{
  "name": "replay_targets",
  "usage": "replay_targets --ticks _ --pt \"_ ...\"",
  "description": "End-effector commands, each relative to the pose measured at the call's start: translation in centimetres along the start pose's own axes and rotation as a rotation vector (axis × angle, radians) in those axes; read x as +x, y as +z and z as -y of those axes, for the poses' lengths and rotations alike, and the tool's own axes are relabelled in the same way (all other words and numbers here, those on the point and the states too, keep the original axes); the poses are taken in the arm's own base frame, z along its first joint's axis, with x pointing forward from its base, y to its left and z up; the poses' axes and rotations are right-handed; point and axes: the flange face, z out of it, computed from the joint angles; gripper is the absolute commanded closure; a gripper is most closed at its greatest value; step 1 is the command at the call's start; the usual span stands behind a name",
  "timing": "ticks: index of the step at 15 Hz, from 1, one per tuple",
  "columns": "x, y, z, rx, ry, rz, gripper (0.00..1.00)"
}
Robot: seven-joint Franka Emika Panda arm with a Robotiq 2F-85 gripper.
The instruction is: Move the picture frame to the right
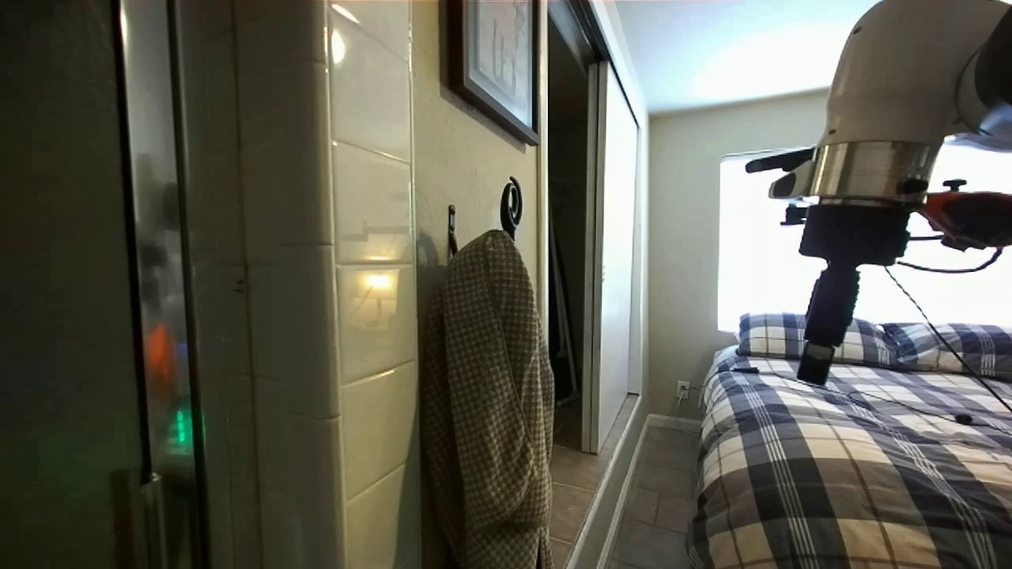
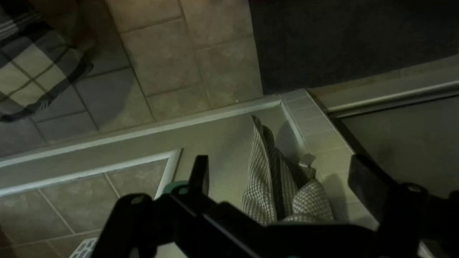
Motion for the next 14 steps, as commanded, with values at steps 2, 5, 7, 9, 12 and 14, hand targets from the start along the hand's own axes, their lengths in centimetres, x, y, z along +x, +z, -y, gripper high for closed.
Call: replay_targets --ticks 2,5,7,9,12,14 --pt "3.8 -6.0 0.9 -0.055 -0.009 -0.176 0.0" --pt "5.5 -10.5 1.7 -0.055 -0.023 -0.303 0.0" --pt "6.7 -13.5 2.4 -0.044 -0.028 -0.408 0.0" --pt "7.6 -15.9 3.3 -0.032 -0.037 -0.499 0.0" --pt "8.8 -18.4 4.8 -0.026 -0.046 -0.63 0.0" --pt "9.5 -19.8 5.5 -0.021 -0.049 -0.725 0.0"
